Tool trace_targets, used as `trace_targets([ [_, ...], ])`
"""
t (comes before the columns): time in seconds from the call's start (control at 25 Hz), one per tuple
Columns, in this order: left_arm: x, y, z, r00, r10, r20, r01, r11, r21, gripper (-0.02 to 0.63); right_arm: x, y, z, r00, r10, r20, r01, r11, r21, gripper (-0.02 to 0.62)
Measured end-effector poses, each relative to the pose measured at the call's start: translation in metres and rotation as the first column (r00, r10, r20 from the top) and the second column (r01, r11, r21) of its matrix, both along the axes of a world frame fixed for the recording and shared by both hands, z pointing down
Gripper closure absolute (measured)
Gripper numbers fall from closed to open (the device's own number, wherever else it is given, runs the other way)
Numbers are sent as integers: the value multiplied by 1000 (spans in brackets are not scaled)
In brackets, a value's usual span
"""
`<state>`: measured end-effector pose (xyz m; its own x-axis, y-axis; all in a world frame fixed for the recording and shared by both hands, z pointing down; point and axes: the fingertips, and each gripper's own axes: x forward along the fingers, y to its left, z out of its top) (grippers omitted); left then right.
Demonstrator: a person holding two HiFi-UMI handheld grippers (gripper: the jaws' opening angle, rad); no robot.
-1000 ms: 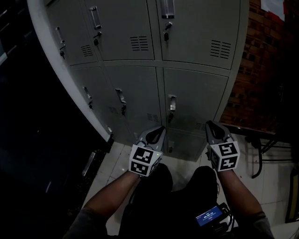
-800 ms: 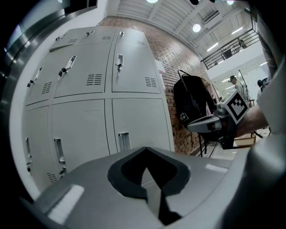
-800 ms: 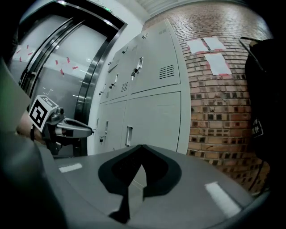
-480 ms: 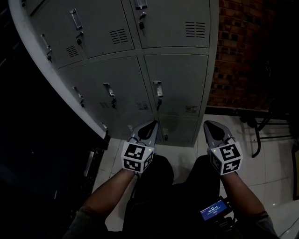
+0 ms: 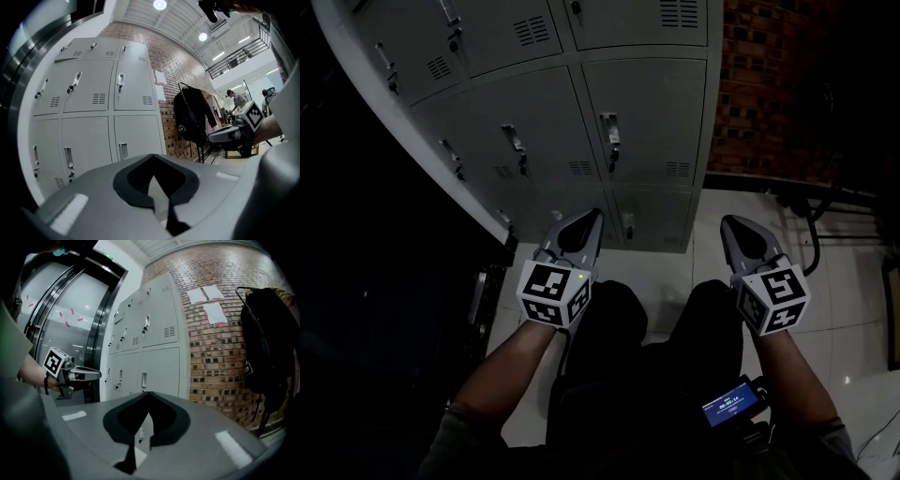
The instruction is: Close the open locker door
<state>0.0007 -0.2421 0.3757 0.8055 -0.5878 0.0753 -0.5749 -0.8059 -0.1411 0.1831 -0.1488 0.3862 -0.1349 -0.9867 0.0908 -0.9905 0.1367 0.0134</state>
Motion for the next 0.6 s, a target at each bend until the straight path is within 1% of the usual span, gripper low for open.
trace_targets([
  [0.28, -30, 39, 8, 1000, -10, 7, 10, 1000, -5, 604, -30, 46, 25, 1000, -26, -3, 26, 999, -45, 595],
  [0.44, -45, 67, 13, 1000, -14, 13, 14, 1000, -10, 604, -46, 76, 30, 999, -41, -15, 40, 998, -53, 595],
  [0.6, -53, 100, 16, 1000, -18, 19, 18, 1000, -13, 604, -54, 105, 29, 998, -53, -14, 52, 997, -52, 595],
])
